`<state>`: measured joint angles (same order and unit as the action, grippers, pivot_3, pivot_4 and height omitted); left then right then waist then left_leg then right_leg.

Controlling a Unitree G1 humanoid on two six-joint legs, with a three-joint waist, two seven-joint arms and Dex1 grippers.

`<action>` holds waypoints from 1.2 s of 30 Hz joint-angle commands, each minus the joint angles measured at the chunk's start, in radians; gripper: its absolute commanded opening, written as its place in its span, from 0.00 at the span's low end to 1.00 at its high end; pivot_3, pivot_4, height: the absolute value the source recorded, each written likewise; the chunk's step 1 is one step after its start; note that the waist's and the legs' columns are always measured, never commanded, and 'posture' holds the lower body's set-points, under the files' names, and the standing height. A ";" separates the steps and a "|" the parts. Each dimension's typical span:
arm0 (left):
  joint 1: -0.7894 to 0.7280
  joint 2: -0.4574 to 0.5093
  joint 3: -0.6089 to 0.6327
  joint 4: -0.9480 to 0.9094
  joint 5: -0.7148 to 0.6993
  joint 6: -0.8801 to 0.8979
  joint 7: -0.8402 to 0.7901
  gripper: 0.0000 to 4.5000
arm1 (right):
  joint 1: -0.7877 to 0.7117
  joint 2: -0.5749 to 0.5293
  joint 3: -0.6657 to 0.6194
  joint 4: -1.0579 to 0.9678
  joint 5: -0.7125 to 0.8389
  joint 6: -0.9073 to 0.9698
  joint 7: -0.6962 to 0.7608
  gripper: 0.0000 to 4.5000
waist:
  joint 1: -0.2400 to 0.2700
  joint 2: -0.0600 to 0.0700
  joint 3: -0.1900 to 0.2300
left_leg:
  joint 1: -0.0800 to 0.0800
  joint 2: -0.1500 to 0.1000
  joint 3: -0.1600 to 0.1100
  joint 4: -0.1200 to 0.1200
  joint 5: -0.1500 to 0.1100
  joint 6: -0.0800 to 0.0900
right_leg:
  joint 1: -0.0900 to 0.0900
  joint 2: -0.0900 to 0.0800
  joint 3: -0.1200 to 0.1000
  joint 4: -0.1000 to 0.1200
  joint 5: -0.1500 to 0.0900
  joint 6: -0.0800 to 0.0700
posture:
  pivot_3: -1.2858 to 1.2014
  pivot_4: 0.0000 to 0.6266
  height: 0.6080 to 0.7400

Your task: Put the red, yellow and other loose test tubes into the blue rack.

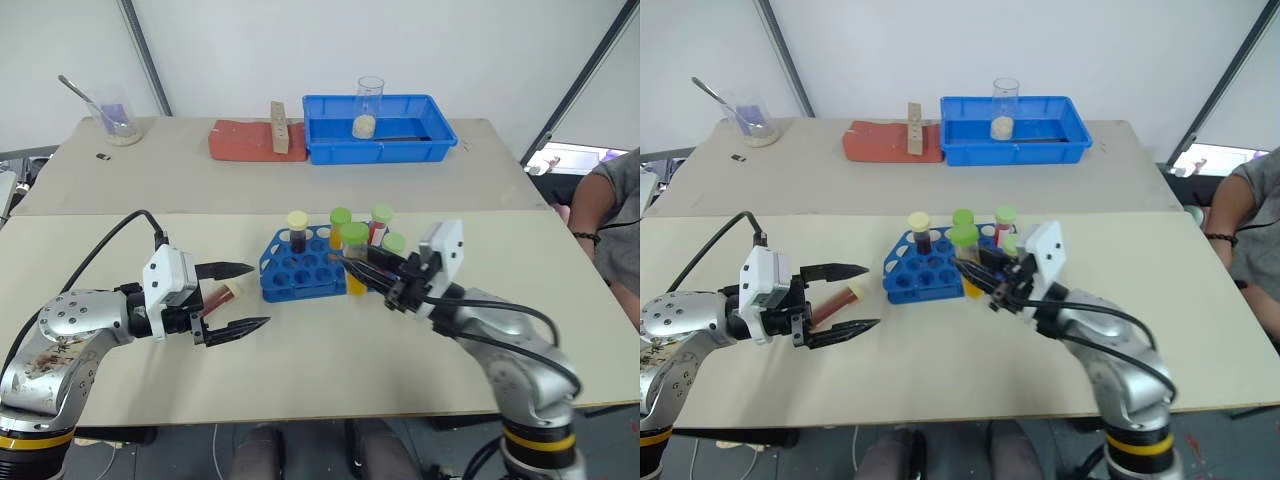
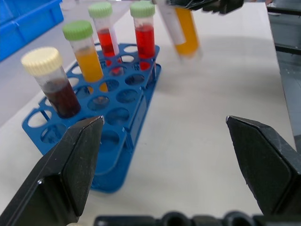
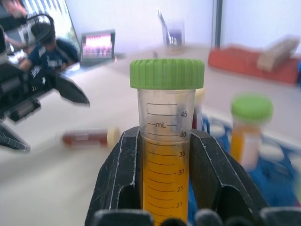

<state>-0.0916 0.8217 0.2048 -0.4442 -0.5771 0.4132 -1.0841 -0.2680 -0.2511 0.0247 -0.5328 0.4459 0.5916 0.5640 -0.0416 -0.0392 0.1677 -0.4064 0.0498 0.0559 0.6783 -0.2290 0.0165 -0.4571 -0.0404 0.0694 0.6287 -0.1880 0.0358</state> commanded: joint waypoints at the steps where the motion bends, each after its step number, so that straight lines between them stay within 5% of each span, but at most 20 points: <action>1: -0.029 -0.002 -0.005 -0.037 -0.031 0.000 0.005 1.00 | -0.025 0.061 0.042 0.082 -0.082 -0.188 -0.039 0.22 | 0.000 0.000 0.000 | 0.000 0.000 0.000 0.000 0.000 0.000 | 0.000 0.000 0.000 0.000 0.000 0.000 | 0.52 0.24 0.91; 15: -0.066 0.007 -0.022 -0.057 -0.058 0.031 0.020 1.00 | -0.029 0.139 0.105 0.371 -0.265 -0.555 -0.097 0.22 | -0.002 0.000 0.000 | 0.001 0.000 0.000 0.000 0.000 0.000 | 0.000 0.000 0.000 0.001 0.000 -0.002 | 0.52 0.24 0.91; 36: -0.084 0.002 -0.036 -0.053 -0.072 0.036 0.032 1.00 | 0.014 0.177 0.122 0.486 -0.307 -0.706 -0.137 0.22 | -0.002 0.000 0.000 | 0.001 0.000 0.000 0.000 0.000 0.000 | 0.001 0.000 0.000 0.001 0.000 -0.002 | 0.52 0.24 0.91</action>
<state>-0.1587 0.8192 0.1598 -0.4685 -0.6306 0.4469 -1.0589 -0.2532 -0.0805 0.1505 -0.0246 0.1222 -0.0950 0.4290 -0.0438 -0.0391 0.1677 -0.4051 0.0500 0.0556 0.6784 -0.2289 0.0164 -0.4565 -0.0402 0.0693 0.6301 -0.1881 0.0340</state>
